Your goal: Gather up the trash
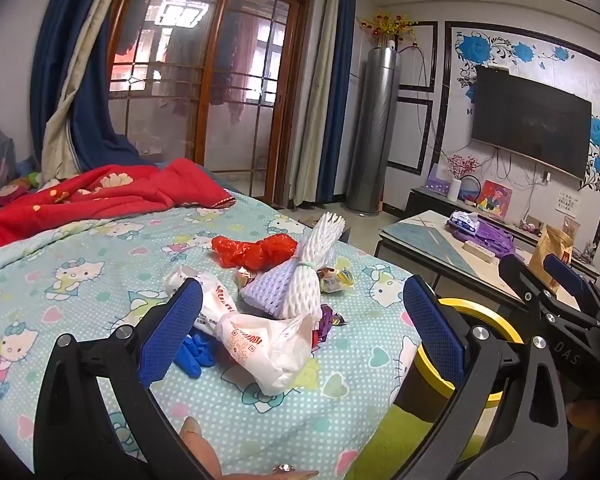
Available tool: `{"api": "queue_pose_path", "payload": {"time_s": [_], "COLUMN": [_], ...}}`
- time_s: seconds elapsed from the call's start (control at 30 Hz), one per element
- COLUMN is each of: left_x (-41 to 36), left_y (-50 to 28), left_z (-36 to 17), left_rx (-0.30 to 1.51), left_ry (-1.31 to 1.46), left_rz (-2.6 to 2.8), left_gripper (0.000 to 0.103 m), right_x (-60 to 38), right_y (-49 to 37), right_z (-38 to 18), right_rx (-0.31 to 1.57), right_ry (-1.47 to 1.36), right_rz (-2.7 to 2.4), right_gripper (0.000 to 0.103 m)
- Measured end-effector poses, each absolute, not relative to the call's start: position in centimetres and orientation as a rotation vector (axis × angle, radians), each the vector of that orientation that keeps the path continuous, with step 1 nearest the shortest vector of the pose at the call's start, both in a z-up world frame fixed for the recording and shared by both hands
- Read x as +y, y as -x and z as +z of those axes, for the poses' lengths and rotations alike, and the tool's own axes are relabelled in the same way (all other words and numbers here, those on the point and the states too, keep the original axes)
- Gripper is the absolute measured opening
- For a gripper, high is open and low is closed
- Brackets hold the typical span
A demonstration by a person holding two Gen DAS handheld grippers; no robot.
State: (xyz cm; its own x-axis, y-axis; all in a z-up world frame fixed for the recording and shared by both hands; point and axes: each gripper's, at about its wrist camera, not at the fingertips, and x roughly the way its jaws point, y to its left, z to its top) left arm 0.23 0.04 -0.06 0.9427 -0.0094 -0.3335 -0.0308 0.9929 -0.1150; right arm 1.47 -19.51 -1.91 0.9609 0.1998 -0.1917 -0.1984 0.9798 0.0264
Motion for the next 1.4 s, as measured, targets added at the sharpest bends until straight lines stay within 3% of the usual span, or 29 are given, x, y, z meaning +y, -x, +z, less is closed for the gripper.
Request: {"api": "queue_pose_path", "payload": {"time_s": [1.17, 1.4], "left_x": [-0.1, 0.3], "left_y": [0.0, 0.1], "left_z": [-0.1, -0.8], "left_rx": [0.341, 0.345], "left_ry": [0.127, 0.130], "left_rz": [0.006, 0.012], "left_gripper": [0.092, 0.092], "right_x": [-19.4, -19.5], "right_y": [-1.5, -2.8], "right_z": [-1.7, -4.2], "right_rx": [0.205, 0.208], "right_ry": [-0.004, -0.003], "right_rz": [0.201, 0.211], "right_gripper": [0.097, 0.097]}}
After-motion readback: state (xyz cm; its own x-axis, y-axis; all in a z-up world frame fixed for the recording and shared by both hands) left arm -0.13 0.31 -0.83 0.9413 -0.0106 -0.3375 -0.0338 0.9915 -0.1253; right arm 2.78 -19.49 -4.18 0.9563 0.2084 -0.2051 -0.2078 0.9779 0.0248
